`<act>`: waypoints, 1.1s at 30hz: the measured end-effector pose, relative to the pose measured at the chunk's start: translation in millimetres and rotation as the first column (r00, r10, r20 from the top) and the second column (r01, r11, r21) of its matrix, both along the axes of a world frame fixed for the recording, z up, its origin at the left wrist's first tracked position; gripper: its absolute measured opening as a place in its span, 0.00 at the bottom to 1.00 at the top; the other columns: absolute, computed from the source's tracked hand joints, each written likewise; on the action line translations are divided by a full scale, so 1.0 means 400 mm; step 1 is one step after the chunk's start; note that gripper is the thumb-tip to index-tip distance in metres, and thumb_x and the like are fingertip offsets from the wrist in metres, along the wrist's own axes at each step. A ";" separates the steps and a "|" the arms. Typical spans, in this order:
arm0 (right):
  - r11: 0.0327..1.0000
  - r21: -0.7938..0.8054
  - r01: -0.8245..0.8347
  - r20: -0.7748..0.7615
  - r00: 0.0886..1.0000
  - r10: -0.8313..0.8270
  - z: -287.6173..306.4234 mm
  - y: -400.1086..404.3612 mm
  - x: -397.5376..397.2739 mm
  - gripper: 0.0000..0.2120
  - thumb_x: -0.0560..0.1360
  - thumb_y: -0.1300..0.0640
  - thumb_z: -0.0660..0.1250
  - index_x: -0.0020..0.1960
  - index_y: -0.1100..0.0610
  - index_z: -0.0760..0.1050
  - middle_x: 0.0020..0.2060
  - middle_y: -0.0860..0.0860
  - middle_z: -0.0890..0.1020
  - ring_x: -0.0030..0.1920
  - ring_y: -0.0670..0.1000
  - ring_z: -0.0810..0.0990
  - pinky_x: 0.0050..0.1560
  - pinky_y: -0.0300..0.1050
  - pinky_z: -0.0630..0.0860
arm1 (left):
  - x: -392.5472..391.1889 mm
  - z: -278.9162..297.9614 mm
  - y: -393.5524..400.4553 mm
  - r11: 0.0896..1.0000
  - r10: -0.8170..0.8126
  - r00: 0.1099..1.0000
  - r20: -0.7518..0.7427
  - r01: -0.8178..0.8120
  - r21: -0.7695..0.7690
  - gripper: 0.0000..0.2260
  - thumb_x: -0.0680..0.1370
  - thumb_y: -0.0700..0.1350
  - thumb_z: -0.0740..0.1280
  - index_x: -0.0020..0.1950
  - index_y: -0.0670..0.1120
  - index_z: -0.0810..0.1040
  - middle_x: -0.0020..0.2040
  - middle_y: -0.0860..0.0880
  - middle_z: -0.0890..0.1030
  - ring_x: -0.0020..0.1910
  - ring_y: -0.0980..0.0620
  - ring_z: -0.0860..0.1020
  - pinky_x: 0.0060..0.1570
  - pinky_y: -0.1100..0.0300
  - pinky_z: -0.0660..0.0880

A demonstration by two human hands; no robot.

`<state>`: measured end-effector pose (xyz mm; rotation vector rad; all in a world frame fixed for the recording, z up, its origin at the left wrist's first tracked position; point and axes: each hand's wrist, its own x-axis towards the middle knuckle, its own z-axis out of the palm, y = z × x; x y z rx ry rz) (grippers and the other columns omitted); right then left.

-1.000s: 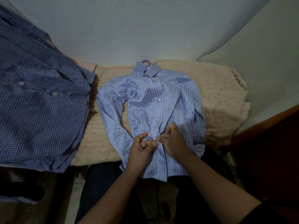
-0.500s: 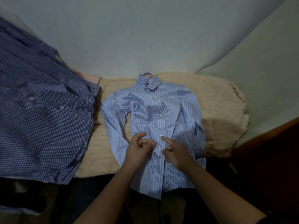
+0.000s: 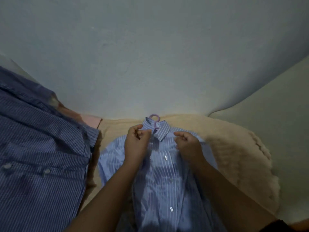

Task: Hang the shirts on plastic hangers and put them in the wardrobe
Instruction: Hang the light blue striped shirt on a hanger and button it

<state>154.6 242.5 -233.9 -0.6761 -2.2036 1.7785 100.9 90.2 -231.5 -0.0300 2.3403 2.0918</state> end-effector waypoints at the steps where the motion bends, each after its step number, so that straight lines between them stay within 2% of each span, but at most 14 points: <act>1: 0.999 -0.048 0.020 0.005 1.000 -0.020 -0.003 0.007 -0.039 0.07 0.77 0.64 0.63 0.54 0.59 0.75 0.32 0.49 0.76 0.31 0.48 0.73 0.29 0.35 0.70 | -0.035 0.007 0.014 0.999 0.026 1.000 -0.012 -0.026 -0.020 0.15 0.77 0.45 0.69 0.61 0.44 0.72 0.37 0.52 0.75 0.35 0.55 0.74 0.42 0.54 0.74; 3: 0.995 -0.086 0.042 0.038 0.999 -0.039 -0.021 0.019 -0.115 0.06 0.77 0.63 0.63 0.54 0.59 0.74 0.33 0.52 0.76 0.32 0.50 0.74 0.30 0.38 0.72 | -0.104 0.014 0.040 0.991 0.046 0.998 -0.042 -0.051 -0.125 0.18 0.76 0.48 0.70 0.63 0.44 0.71 0.45 0.51 0.77 0.39 0.55 0.75 0.41 0.60 0.71; 6: 0.999 -0.030 0.033 0.121 0.992 -0.029 -0.057 0.030 -0.214 0.15 0.76 0.59 0.65 0.61 0.62 0.73 0.48 0.54 0.77 0.50 0.57 0.79 0.52 0.50 0.76 | -0.198 -0.005 0.065 0.942 0.014 0.998 -0.062 -0.034 -0.334 0.27 0.74 0.54 0.71 0.68 0.45 0.69 0.61 0.46 0.74 0.54 0.48 0.76 0.52 0.57 0.72; 8: 0.999 -0.025 0.039 0.185 0.982 -0.034 -0.078 0.035 -0.259 0.19 0.75 0.58 0.67 0.65 0.61 0.71 0.55 0.55 0.76 0.57 0.59 0.77 0.59 0.54 0.75 | -0.247 -0.022 0.073 0.870 -0.058 0.998 0.004 0.052 -0.491 0.29 0.74 0.53 0.71 0.71 0.46 0.67 0.68 0.45 0.69 0.62 0.45 0.74 0.58 0.53 0.71; 10: 1.000 0.015 0.018 0.242 0.970 -0.022 -0.095 0.037 -0.285 0.22 0.73 0.59 0.68 0.66 0.60 0.70 0.60 0.59 0.76 0.59 0.60 0.77 0.61 0.54 0.74 | -0.279 -0.036 0.073 0.796 -0.126 0.986 0.106 0.164 -0.583 0.24 0.75 0.49 0.69 0.70 0.48 0.67 0.70 0.44 0.67 0.62 0.45 0.74 0.57 0.54 0.71; 12: 1.000 -0.005 0.014 0.242 0.970 -0.013 -0.114 0.036 -0.297 0.24 0.71 0.64 0.68 0.66 0.60 0.71 0.61 0.61 0.76 0.58 0.59 0.77 0.58 0.52 0.75 | -0.295 -0.046 0.067 0.770 -0.168 0.973 0.157 0.229 -0.595 0.17 0.76 0.46 0.68 0.64 0.50 0.71 0.67 0.43 0.70 0.58 0.44 0.76 0.53 0.54 0.72; 15: 0.954 -0.297 0.029 0.179 0.984 0.026 -0.120 0.031 -0.288 0.29 0.69 0.74 0.60 0.68 0.58 0.70 0.59 0.64 0.76 0.52 0.60 0.78 0.44 0.47 0.75 | -0.286 -0.045 0.051 0.790 -0.214 0.962 0.167 0.272 -0.549 0.08 0.75 0.41 0.67 0.54 0.48 0.77 0.58 0.43 0.78 0.50 0.43 0.79 0.45 0.54 0.75; 18: 0.881 -0.471 -0.041 0.109 0.989 0.104 -0.097 0.029 -0.257 0.33 0.69 0.77 0.55 0.69 0.55 0.69 0.61 0.61 0.75 0.53 0.61 0.78 0.42 0.46 0.77 | -0.252 -0.023 0.029 0.848 -0.264 0.941 0.212 0.331 -0.414 0.13 0.76 0.31 0.63 0.53 0.45 0.81 0.56 0.41 0.81 0.52 0.42 0.80 0.49 0.54 0.77; 21: 0.925 -0.360 -0.125 0.058 0.986 0.156 -0.049 0.026 -0.202 0.32 0.63 0.71 0.58 0.62 0.49 0.76 0.55 0.55 0.80 0.42 0.64 0.77 0.42 0.50 0.76 | -0.211 0.010 0.001 0.828 -0.345 0.915 0.209 0.402 -0.392 0.20 0.75 0.27 0.59 0.60 0.43 0.81 0.60 0.41 0.79 0.58 0.43 0.78 0.59 0.53 0.75; 23: 0.942 -0.274 -0.197 0.049 0.975 0.218 -0.014 0.023 -0.156 0.28 0.60 0.69 0.58 0.52 0.46 0.81 0.44 0.56 0.82 0.34 0.64 0.71 0.37 0.49 0.72 | -0.174 0.042 -0.017 0.796 -0.401 0.897 0.187 0.442 -0.413 0.23 0.76 0.27 0.56 0.62 0.47 0.79 0.63 0.42 0.77 0.61 0.42 0.76 0.61 0.53 0.73; 25: 0.933 -0.246 -0.263 0.077 0.954 0.289 0.024 0.021 -0.111 0.26 0.65 0.73 0.56 0.47 0.47 0.81 0.26 0.54 0.74 0.27 0.55 0.62 0.27 0.40 0.62 | -0.126 0.079 -0.030 0.756 -0.451 0.882 0.136 0.458 -0.467 0.25 0.76 0.27 0.56 0.65 0.48 0.77 0.65 0.44 0.75 0.64 0.45 0.73 0.61 0.58 0.71; 27: 0.926 -0.260 -0.275 0.091 0.947 0.307 0.057 0.015 -0.072 0.25 0.70 0.75 0.54 0.48 0.50 0.80 0.20 0.49 0.67 0.24 0.50 0.58 0.24 0.38 0.57 | -0.075 0.112 -0.039 0.728 -0.484 0.871 0.083 0.454 -0.513 0.24 0.76 0.27 0.56 0.68 0.46 0.74 0.65 0.48 0.74 0.64 0.50 0.71 0.55 0.65 0.67; 30: 0.919 -0.329 -0.218 0.059 0.966 0.250 0.093 -0.007 -0.030 0.12 0.75 0.66 0.62 0.48 0.54 0.82 0.31 0.50 0.76 0.31 0.51 0.65 0.27 0.39 0.58 | -0.027 0.130 -0.055 0.734 -0.454 0.890 0.048 0.403 -0.546 0.23 0.76 0.30 0.58 0.69 0.45 0.74 0.64 0.45 0.77 0.61 0.47 0.75 0.46 0.66 0.66; 33: 0.918 -0.369 -0.143 0.039 0.985 0.169 0.110 -0.023 0.003 0.06 0.75 0.57 0.67 0.47 0.56 0.82 0.40 0.53 0.81 0.39 0.53 0.73 0.35 0.40 0.64 | 0.006 0.143 -0.084 0.793 -0.394 0.917 0.065 0.375 -0.480 0.25 0.74 0.28 0.59 0.67 0.47 0.76 0.60 0.44 0.80 0.56 0.43 0.78 0.47 0.55 0.73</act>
